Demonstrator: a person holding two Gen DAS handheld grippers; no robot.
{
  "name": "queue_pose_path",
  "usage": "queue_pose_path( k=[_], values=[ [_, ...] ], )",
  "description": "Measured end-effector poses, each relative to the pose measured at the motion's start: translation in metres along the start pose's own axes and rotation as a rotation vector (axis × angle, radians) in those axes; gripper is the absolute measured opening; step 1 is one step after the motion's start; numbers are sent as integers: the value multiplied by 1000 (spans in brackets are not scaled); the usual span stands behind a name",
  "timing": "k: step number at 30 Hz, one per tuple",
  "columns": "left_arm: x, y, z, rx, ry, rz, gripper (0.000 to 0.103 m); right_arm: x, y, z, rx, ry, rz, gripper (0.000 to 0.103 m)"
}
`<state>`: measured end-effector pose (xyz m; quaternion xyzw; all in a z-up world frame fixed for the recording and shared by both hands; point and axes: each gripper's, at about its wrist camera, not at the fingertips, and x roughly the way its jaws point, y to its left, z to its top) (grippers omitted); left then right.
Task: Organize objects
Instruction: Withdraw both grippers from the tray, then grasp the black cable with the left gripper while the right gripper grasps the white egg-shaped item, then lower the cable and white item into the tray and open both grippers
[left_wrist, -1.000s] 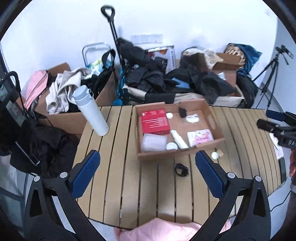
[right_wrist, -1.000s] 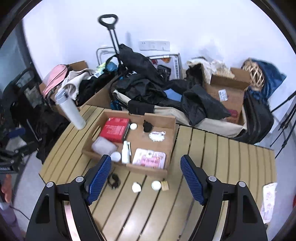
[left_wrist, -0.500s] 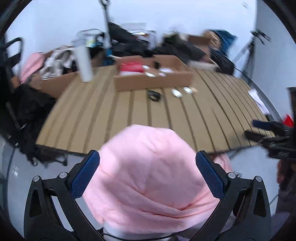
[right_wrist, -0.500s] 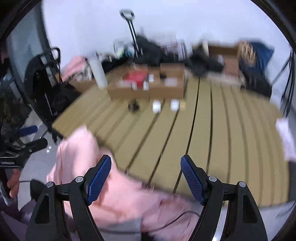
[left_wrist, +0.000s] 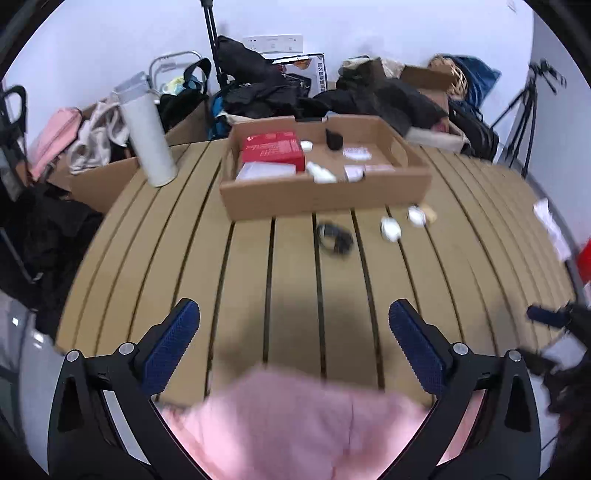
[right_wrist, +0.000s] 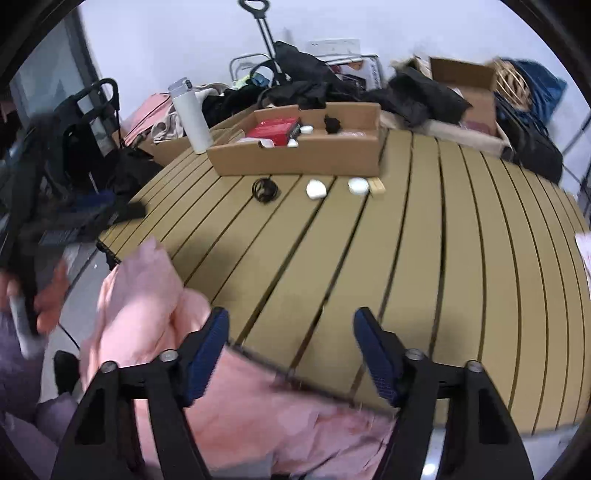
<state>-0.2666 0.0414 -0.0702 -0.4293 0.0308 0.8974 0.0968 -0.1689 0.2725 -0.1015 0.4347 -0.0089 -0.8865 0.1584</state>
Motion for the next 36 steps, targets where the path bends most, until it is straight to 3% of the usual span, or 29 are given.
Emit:
queue_pose_path(
  k=[5, 8, 12, 14, 16, 17, 20, 21, 23, 28, 32, 36],
  values=[
    [36, 10, 21, -71, 5, -60, 101, 69, -3, 44, -118, -22, -38, 67],
    [66, 6, 24, -62, 8, -130, 101, 114, -9, 73, -159, -26, -40, 67],
    [109, -3, 27, -53, 55, -139, 101, 168, -20, 101, -163, 15, -59, 63],
    [127, -13, 30, -32, 84, -139, 101, 191, -25, 109, -144, 60, -59, 48],
    [138, -21, 33, -9, 93, -140, 101, 194, -26, 111, -146, 40, -66, 30],
    [147, -26, 35, 0, 108, -145, 99, 194, -28, 110, -139, 40, -60, 30],
    [173, -34, 35, 11, 180, -119, 68, 188, -35, 103, -119, 45, -56, 30],
    [172, -38, 35, 32, 152, -80, 65, 183, -37, 102, -114, 39, -57, 30],
    [173, -45, 35, 57, 148, -38, 45, 166, -43, 96, -69, 9, -38, 30],
    [159, -50, 27, 75, 130, -35, 39, 127, -42, 77, 25, -28, -5, 30],
    [99, -33, 15, 1, 93, -46, 38, 88, -28, 55, 14, -32, -6, 30],
    [2, -10, -23, -120, 51, -112, 38, 38, -12, 31, -27, -31, -32, 30]
  ],
)
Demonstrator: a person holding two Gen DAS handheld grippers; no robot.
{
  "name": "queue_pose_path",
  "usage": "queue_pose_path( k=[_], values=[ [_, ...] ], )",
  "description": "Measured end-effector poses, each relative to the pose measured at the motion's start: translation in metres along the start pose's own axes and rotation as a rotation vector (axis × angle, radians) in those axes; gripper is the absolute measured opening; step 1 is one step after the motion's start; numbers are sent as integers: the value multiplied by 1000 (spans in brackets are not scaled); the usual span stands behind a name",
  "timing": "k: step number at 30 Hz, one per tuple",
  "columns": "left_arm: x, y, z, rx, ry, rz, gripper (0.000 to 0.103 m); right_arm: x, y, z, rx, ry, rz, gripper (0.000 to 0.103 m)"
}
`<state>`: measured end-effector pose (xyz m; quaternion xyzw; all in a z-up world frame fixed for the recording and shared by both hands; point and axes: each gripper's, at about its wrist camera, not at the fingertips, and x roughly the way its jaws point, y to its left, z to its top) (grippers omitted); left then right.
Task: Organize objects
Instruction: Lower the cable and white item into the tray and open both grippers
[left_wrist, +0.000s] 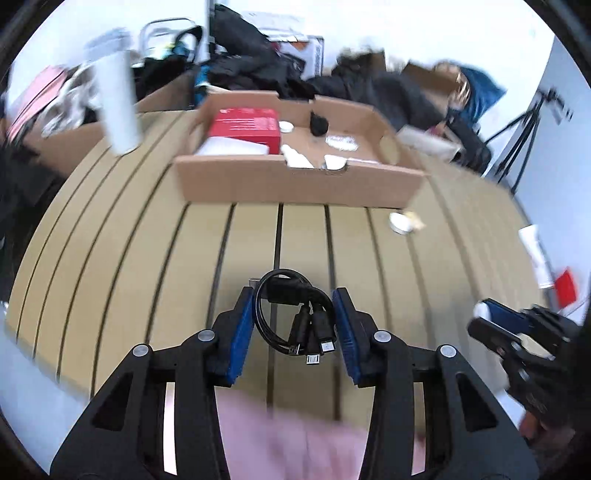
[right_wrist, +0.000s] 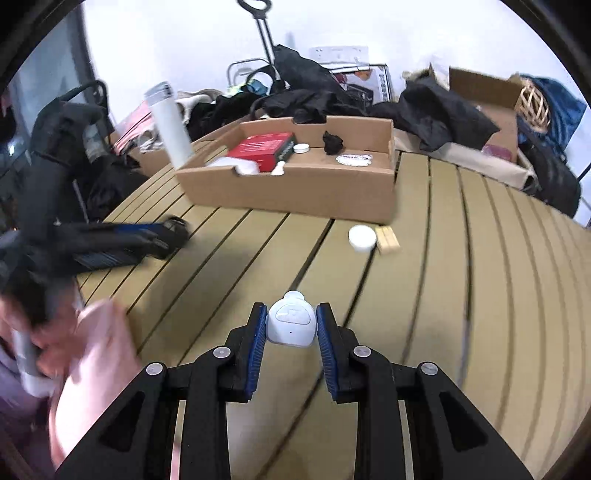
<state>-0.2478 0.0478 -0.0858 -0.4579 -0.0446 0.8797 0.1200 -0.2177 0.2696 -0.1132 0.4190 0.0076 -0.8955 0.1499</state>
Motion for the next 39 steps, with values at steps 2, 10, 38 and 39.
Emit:
queue_pose_path(
  k=[2, 10, 38, 39],
  values=[
    [-29, 1, -18, -8, -21, -29, 38, -30, 8, -13, -13, -15, 0, 30],
    [-70, -7, -19, 21, -105, -58, 38, -63, 25, -28, 1, -39, -18, 30],
    [246, -9, 256, 59, 309, -88, 40, 222, -123, 267, 141, 165, -195, 30],
    [250, -8, 255, 61, 309, -76, 43, 231, -120, 270, 116, 178, -225, 31]
  ],
)
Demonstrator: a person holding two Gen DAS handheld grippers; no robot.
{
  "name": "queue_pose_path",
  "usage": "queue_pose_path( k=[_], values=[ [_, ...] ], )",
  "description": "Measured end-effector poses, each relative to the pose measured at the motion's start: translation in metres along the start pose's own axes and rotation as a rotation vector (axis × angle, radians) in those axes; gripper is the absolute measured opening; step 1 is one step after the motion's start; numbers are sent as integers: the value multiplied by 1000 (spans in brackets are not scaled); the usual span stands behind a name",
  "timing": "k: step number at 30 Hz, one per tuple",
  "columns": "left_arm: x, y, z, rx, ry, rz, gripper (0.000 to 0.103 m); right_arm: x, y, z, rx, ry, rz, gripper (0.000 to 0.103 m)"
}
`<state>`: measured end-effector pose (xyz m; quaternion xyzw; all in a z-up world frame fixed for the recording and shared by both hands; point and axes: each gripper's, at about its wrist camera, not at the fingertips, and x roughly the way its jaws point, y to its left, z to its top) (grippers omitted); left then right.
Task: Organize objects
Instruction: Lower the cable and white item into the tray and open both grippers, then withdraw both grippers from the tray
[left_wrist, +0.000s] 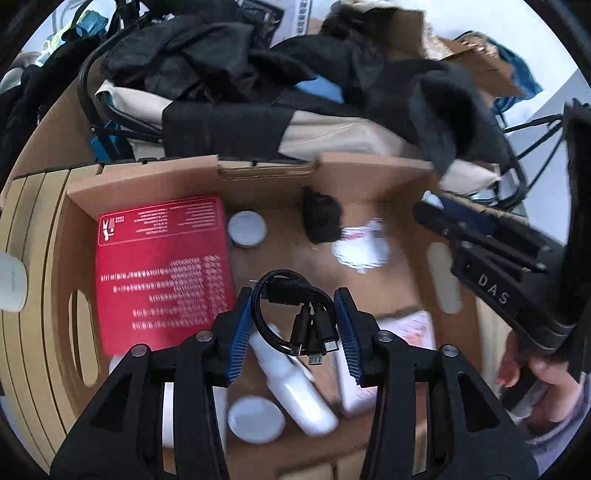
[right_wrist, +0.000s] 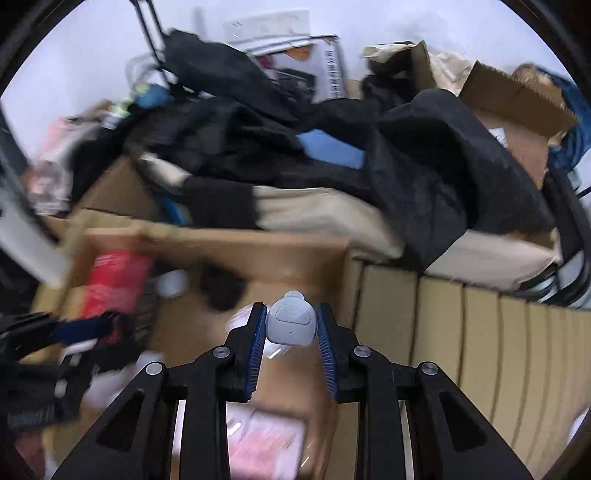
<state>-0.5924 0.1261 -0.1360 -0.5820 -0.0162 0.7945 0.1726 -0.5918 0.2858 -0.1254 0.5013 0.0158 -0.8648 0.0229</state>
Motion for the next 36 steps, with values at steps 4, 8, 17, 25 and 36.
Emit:
queue_pose_path(
  k=[4, 8, 17, 25, 36],
  values=[
    [-8, 17, 1, -23, -31, -11, 58, 6, 4, 6, -31, 2, 25, 66],
    [-43, 26, 5, -24, -69, -4, 72, -14, 7, 8, -43, -30, 5, 68],
    [-144, 54, -11, -55, -86, 231, 99, -117, -10, 10, -107, -8, -8, 79],
    [-235, 20, -92, -20, -204, 254, 103, -218, -10, -46, -83, -106, 19, 79],
    [-240, -57, -371, 10, -486, 195, 103, -277, 3, -341, -34, -196, 166, 80]
  ],
)
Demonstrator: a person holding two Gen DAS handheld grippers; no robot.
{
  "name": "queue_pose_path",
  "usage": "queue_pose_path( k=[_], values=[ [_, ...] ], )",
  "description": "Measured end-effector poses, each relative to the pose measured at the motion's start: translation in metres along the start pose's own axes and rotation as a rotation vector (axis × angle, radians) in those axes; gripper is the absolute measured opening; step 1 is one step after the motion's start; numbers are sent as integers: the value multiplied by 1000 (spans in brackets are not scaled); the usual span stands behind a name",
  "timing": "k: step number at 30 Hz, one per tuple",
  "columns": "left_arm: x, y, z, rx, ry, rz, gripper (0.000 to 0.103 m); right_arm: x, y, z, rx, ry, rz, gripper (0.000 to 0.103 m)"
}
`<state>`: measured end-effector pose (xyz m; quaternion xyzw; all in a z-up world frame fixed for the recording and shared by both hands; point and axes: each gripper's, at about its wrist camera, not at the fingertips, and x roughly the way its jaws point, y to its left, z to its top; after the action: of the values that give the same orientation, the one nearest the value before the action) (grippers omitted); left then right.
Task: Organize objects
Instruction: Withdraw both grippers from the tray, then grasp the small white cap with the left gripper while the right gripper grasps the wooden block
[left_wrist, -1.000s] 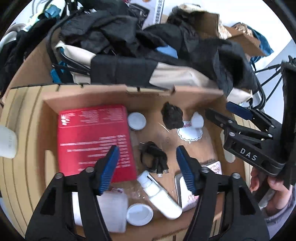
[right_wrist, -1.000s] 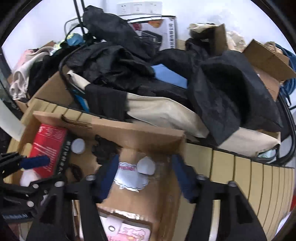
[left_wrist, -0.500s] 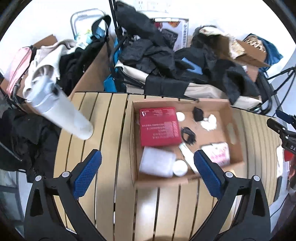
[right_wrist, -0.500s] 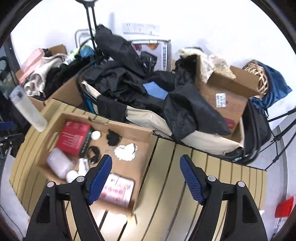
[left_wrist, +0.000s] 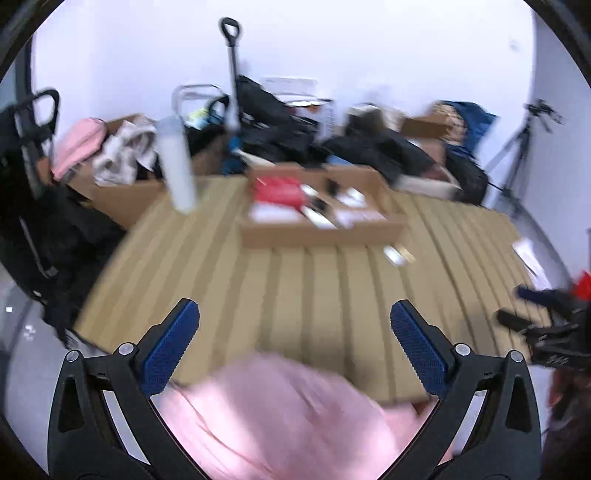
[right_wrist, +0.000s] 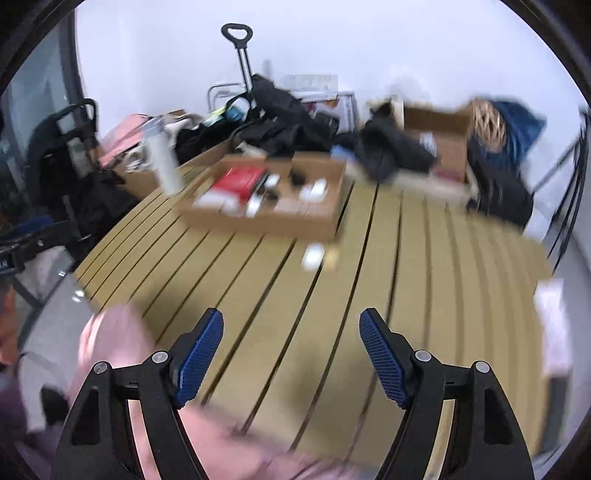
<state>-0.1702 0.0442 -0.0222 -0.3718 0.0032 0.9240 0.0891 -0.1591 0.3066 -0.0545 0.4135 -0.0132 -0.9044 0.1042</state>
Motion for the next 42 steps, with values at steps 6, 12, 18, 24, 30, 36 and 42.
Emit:
queue_pose_path(
  k=[6, 12, 18, 24, 30, 36, 42],
  values=[
    [27, -37, -12, 118, 58, -29, 103, 17, -18, -45, -24, 54, -41, 80],
    [58, -41, -14, 87, 62, -41, 103, 57, -46, -23, 56, -8, 44, 79],
    [98, -37, -3, 27, 54, -68, 103, 146, -60, 30, -107, 9, 34, 68],
    [156, -51, 30, 15, 67, -162, 103, 223, -65, 70, -209, 92, 5, 46],
    [224, -84, 47, 83, 158, -174, 101, 233, -81, 75, -177, 79, 44, 24],
    [273, -126, 53, 191, 193, -141, 94, 218, -93, 68, -161, 69, -10, 24],
    [295, -157, 52, 309, 183, -86, 72, 186, -105, 45, -94, 65, -37, 24]
  ],
)
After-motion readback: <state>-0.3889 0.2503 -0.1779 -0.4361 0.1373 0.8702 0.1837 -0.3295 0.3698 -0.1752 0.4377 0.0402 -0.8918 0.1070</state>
